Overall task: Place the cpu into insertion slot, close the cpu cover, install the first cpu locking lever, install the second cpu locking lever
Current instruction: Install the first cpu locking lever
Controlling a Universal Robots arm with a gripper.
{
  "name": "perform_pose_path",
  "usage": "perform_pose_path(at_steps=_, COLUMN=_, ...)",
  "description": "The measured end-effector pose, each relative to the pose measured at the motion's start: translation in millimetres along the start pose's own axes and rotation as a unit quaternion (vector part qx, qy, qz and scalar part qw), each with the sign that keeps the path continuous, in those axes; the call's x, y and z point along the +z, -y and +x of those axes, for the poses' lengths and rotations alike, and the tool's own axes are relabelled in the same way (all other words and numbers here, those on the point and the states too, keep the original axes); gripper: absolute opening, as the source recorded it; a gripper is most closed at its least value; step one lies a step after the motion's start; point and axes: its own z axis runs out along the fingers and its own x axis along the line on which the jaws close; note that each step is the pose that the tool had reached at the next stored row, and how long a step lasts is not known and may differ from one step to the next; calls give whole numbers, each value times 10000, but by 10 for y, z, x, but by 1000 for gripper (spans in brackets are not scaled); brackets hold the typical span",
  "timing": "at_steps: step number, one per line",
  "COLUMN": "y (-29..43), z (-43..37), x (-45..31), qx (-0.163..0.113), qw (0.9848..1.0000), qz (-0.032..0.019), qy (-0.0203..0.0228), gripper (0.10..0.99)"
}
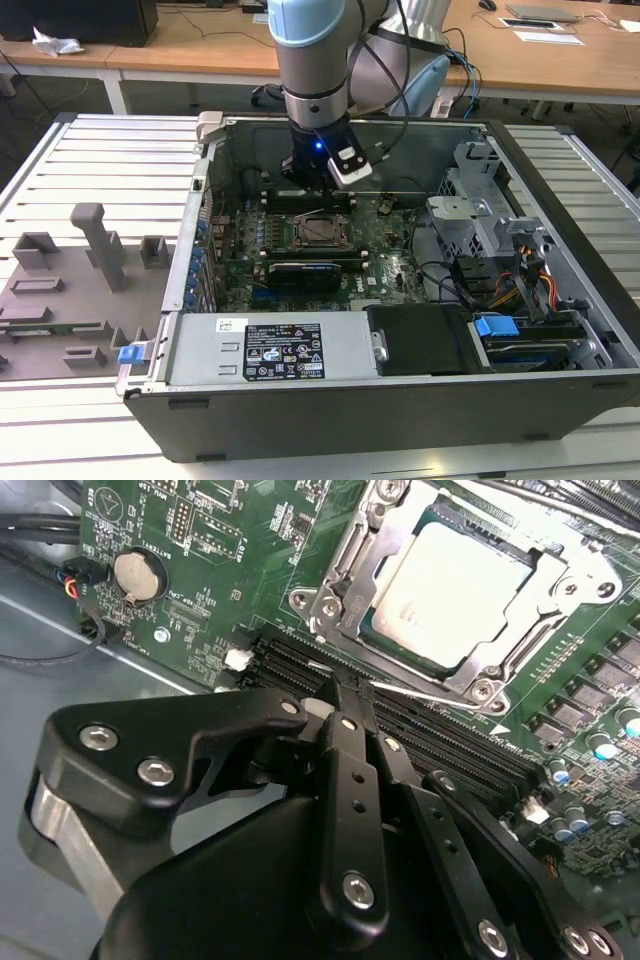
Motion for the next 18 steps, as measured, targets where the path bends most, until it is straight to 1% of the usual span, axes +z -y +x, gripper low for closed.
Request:
perform_pose_path(at_steps=6, y=-2, z=5, x=17, qx=180, qw=9998, qz=30, qy=30, gripper=106)
perform_pose_path(at_steps=12, y=-31, z=15, x=39, qx=271, qw=9996, qz=44, qy=46, gripper=106)
perform_pose_path(at_steps=18, y=-27, z=24, x=63, qx=370, qw=9993, qz=89, qy=66, gripper=106)
